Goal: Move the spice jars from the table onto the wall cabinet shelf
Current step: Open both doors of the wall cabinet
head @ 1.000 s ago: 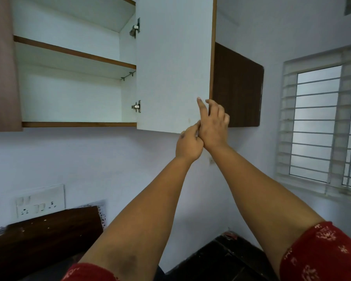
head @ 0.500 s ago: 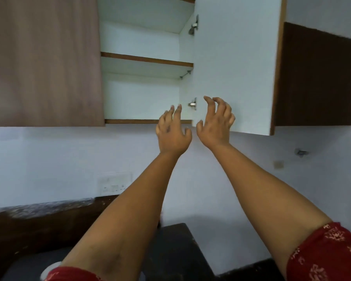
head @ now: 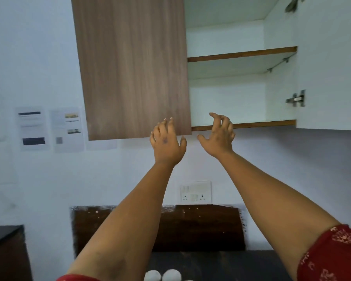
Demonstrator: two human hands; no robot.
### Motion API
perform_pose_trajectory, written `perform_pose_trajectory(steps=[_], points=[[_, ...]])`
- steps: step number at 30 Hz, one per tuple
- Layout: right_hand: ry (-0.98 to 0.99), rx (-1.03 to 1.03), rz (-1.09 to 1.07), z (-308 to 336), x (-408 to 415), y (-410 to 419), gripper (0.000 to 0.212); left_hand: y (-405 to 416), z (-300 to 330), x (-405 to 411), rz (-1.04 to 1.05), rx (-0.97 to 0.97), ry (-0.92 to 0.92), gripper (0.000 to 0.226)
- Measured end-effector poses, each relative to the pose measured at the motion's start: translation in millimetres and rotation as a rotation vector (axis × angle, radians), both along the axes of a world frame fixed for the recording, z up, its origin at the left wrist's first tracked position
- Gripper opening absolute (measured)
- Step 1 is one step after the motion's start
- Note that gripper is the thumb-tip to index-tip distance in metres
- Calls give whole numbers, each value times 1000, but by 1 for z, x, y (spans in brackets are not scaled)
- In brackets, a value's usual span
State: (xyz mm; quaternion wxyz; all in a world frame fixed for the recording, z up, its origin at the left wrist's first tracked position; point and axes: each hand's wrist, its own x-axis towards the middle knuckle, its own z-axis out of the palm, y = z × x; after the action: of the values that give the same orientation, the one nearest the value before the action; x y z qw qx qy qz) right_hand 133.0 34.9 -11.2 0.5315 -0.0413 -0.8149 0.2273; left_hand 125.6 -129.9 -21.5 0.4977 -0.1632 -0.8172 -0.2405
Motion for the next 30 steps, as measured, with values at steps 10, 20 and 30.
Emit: perform_pose_trajectory(steps=[10,20,30], points=[[-142,-380,266,36,-98,-41,108,-51,8,-104,5,-141,34,67],[-154,-533,354,41,-126,-43,46,-40,3,-127,-148,-102,106,63],[-96,-464,386,25,-66,-66,38,-19,-30,-72,-175,90,23,56]])
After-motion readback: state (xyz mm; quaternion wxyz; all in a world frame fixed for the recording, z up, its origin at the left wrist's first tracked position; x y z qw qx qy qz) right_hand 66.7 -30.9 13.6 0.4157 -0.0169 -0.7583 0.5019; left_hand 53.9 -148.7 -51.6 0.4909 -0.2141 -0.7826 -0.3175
